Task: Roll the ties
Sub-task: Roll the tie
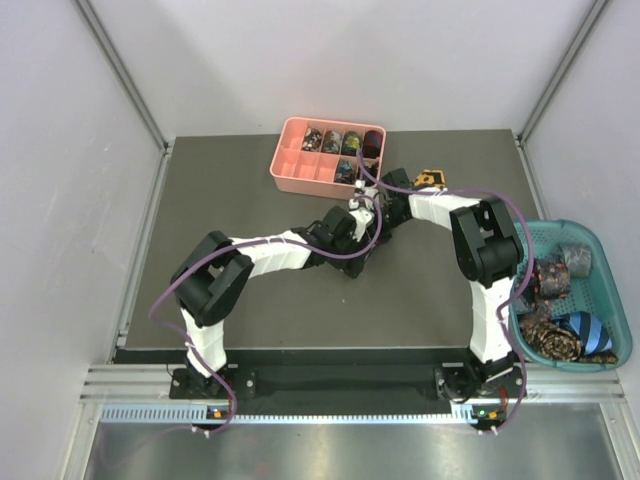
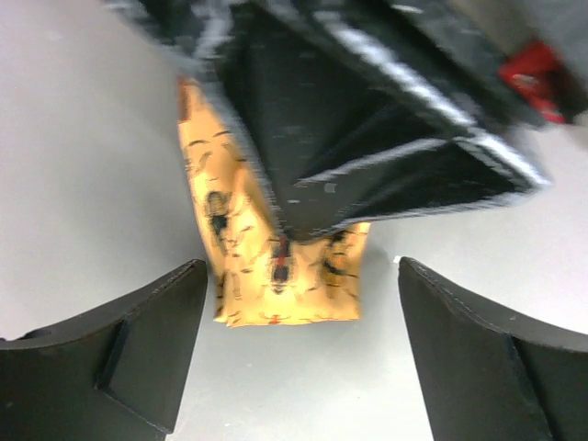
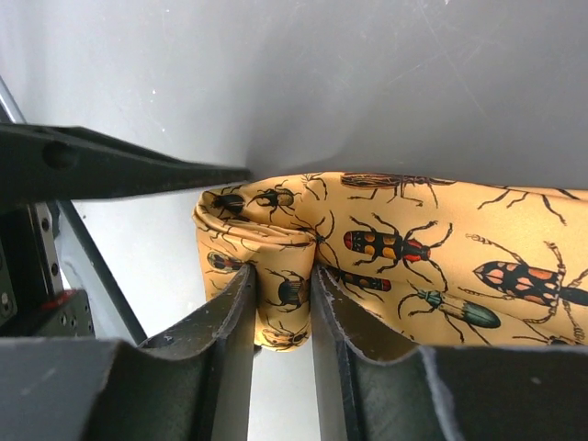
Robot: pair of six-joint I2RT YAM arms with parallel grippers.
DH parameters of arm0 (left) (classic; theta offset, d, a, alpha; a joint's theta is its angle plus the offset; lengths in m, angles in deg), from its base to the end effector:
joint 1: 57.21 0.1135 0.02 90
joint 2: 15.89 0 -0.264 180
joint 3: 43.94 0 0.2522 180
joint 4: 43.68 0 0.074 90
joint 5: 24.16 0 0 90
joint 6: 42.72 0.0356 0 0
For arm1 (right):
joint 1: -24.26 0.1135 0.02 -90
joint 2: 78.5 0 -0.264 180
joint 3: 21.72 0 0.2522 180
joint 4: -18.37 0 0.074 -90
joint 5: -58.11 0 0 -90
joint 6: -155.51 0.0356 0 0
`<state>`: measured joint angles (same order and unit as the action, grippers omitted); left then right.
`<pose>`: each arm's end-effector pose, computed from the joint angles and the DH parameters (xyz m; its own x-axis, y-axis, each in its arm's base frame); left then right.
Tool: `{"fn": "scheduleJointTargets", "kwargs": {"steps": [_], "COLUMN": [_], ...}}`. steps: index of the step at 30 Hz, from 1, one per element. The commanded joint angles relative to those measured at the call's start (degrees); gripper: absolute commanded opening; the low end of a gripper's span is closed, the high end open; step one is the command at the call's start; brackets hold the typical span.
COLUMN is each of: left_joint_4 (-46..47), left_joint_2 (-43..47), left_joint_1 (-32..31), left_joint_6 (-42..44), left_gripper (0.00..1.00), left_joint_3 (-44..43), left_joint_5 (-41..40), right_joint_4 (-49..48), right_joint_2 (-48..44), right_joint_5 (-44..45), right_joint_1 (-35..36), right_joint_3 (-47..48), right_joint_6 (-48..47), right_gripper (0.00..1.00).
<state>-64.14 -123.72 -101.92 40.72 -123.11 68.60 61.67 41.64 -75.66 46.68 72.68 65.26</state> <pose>0.2787 -0.2783 0.1610 -0.6166 0.4499 -0.6460 0.6590 0.7439 -0.1109 0.3746 0.1812 0.1392 -0.8610 -0.3587 -0.3605 -0.5079 0.5716 0.6444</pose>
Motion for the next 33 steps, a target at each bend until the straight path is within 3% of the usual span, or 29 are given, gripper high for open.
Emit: {"fn": "scheduleJointTargets", "kwargs": {"steps": [1, 3, 10, 20, 33], "left_joint_4": [-4.0, -4.5, -4.7, -3.1, -6.6], "left_joint_2": [-1.3, -2.0, -2.6, 1.1, -0.7], "left_joint_1": [0.0, -0.2, -0.7, -2.4, -2.8], "left_joint_6": [-1.8, -2.2, -1.3, 0.7, 3.7], "left_gripper": [0.88, 0.85, 0.62, 0.62, 0.50], "left_joint_3": [-1.0, -1.2, 0.5, 6.5, 3.9], "left_joint_5": [-4.8, -6.2, -5.7, -0.8, -17.7], "right_joint_4": [-1.5, -1.5, -2.0, -3.5, -7.4], "right_joint_2": [1.3, 1.7, 2.1, 2.0, 0.5], "right_joint_5": [3.8, 3.7, 3.0, 3.0, 3.2], "right_joint_1": [1.4, 1.6, 2.0, 2.4, 2.6], "right_joint_3": [0.6, 0.8, 0.7, 0.0, -2.8], "right_joint_6": [-3.8, -4.1, -4.3, -3.4, -1.5], "right_gripper": [0.25, 0.25, 0.25, 0.25, 0.25]}}
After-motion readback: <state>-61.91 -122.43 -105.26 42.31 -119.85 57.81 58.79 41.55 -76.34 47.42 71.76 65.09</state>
